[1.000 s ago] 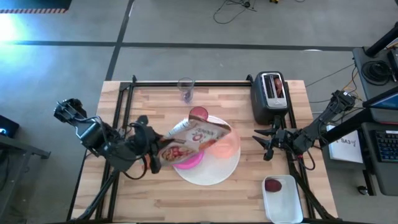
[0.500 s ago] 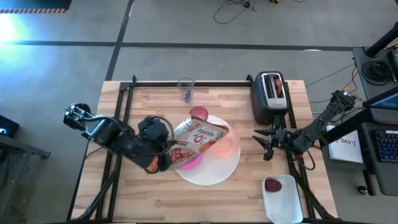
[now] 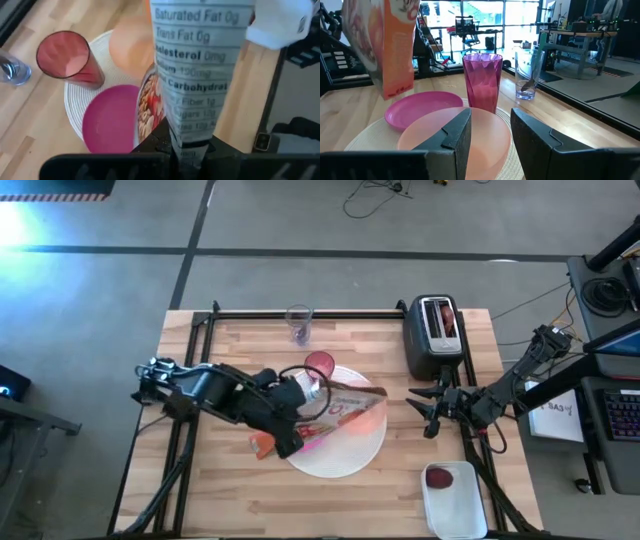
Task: Arrange a breakfast setting
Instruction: Pour the cereal from the cereal box into the orange bowl on the placemat
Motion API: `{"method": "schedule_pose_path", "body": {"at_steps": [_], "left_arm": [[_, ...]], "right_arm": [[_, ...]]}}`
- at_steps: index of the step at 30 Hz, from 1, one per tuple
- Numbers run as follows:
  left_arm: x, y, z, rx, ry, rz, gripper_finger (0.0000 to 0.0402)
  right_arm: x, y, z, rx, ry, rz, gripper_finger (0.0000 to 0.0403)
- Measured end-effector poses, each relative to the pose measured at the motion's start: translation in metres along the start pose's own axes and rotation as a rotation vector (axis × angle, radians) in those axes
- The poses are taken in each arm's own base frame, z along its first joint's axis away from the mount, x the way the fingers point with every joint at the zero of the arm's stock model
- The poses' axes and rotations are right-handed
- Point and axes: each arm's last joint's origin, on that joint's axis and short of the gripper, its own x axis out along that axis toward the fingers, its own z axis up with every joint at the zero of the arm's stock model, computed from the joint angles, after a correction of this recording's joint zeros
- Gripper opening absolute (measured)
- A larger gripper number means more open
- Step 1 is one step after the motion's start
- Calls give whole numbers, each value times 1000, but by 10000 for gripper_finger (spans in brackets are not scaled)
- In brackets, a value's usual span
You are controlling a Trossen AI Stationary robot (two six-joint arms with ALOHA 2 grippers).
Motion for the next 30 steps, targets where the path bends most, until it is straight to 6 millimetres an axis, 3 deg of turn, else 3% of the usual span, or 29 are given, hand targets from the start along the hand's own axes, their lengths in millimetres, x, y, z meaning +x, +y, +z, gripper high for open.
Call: {"method": "schedule_pose_path", "body": {"at_steps": [14,30], "left_arm": [[15,13,9,-80,191,-122,0],[40,57,42,-413,425,-286,0]], "right_arm": [[0,0,0,0,0,0,128],[0,0,0,0,0,0,128]]}}
